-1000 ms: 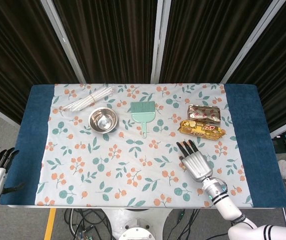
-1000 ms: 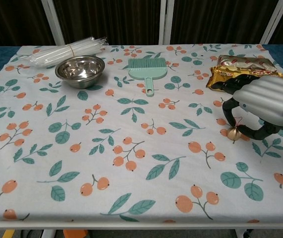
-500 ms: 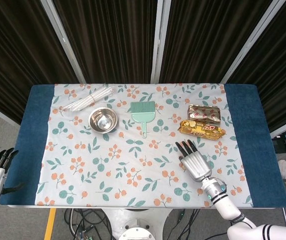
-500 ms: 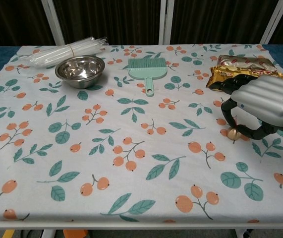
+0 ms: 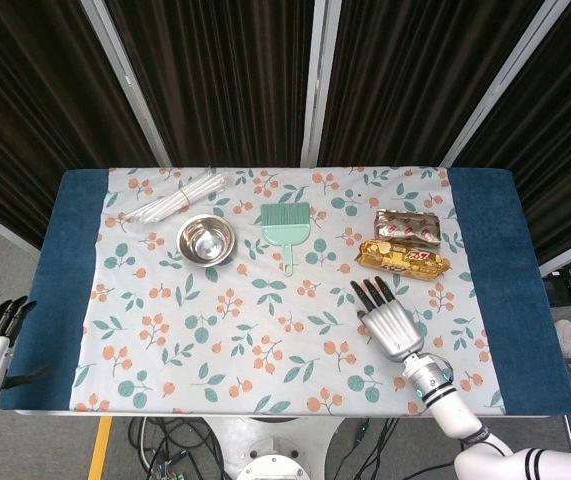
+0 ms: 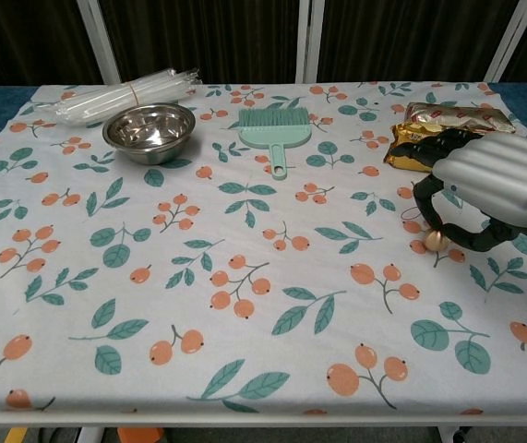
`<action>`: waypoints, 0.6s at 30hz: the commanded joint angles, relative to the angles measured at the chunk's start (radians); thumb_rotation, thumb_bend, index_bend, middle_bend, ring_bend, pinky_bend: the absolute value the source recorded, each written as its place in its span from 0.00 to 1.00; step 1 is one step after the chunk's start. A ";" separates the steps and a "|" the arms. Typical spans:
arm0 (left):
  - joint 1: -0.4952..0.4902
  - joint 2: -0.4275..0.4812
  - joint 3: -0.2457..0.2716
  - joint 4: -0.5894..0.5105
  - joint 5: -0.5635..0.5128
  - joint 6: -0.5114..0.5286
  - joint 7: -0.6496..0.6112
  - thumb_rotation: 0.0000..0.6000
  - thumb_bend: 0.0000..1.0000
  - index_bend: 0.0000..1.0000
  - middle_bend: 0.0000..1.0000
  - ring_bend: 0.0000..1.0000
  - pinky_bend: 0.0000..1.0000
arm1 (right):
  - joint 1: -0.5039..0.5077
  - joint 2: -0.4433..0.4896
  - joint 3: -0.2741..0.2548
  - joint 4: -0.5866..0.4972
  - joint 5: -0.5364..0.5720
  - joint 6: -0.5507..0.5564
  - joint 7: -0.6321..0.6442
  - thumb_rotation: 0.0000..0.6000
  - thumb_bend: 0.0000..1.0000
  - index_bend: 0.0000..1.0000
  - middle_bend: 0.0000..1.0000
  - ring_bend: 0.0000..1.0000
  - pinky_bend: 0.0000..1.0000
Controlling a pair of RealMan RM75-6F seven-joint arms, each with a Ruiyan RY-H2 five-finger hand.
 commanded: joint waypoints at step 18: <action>-0.010 0.003 0.000 -0.018 0.007 -0.007 0.021 1.00 0.04 0.09 0.04 0.00 0.16 | -0.033 0.141 0.119 -0.062 -0.049 0.166 0.057 1.00 0.38 0.76 0.01 0.00 0.00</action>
